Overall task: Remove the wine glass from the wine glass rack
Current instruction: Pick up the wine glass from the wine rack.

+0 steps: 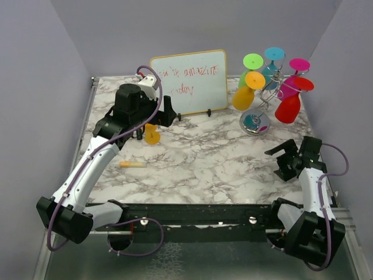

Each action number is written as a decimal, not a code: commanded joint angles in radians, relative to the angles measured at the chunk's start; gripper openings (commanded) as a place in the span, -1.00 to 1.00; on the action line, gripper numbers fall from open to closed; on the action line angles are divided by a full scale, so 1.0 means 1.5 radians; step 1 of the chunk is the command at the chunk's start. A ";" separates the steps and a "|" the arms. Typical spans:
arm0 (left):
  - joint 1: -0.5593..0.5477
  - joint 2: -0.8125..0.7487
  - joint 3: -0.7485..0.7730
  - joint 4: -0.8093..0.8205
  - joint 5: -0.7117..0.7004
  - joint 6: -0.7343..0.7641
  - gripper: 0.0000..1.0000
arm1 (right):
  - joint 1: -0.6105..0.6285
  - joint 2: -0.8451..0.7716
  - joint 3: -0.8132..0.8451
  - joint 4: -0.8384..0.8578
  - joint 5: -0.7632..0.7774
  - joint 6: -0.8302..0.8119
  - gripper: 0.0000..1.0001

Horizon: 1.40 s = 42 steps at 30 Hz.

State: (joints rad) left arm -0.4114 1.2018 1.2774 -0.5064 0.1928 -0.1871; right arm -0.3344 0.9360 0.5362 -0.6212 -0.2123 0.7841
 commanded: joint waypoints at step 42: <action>0.005 0.017 -0.013 0.032 0.069 0.012 0.98 | -0.226 0.104 0.496 0.089 -0.202 -0.022 0.67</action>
State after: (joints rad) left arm -0.4114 1.2350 1.2636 -0.4881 0.2596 -0.1604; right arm -0.6697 1.1038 1.2461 -0.5243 -0.4793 0.7105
